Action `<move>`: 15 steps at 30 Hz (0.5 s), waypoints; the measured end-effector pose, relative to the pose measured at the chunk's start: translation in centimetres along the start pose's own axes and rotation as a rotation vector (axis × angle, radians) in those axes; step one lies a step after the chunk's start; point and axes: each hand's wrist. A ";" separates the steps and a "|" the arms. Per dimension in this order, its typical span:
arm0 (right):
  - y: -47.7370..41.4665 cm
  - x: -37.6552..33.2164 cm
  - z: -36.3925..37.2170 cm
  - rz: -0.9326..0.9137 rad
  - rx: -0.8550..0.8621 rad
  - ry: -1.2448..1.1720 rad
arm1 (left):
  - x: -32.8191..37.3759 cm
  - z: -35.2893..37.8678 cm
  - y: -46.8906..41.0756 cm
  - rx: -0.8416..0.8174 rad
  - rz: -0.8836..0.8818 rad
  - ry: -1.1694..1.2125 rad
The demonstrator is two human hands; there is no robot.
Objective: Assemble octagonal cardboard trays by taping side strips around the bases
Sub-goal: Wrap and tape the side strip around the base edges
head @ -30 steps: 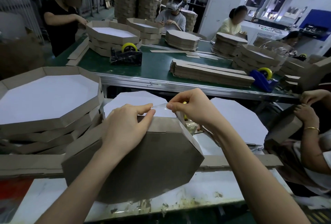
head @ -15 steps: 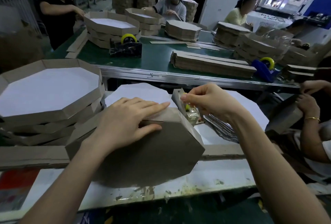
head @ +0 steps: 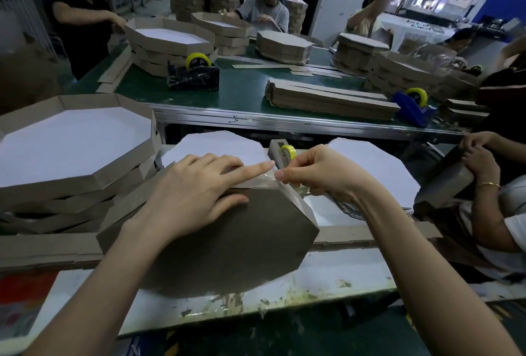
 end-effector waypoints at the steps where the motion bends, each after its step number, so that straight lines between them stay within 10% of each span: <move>1: 0.0 0.1 0.0 0.000 0.005 0.002 | 0.0 -0.1 0.0 -0.017 -0.004 0.003; 15: -0.1 1.5 0.2 0.024 -0.010 -0.089 | 0.3 -0.8 0.1 -0.129 -0.056 0.062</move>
Point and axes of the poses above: each hand's wrist, its own y-axis away from the middle knuckle, its own z-axis out of the palm, x = y × z, and after that the axes turned 8 degrees about z, right-handed
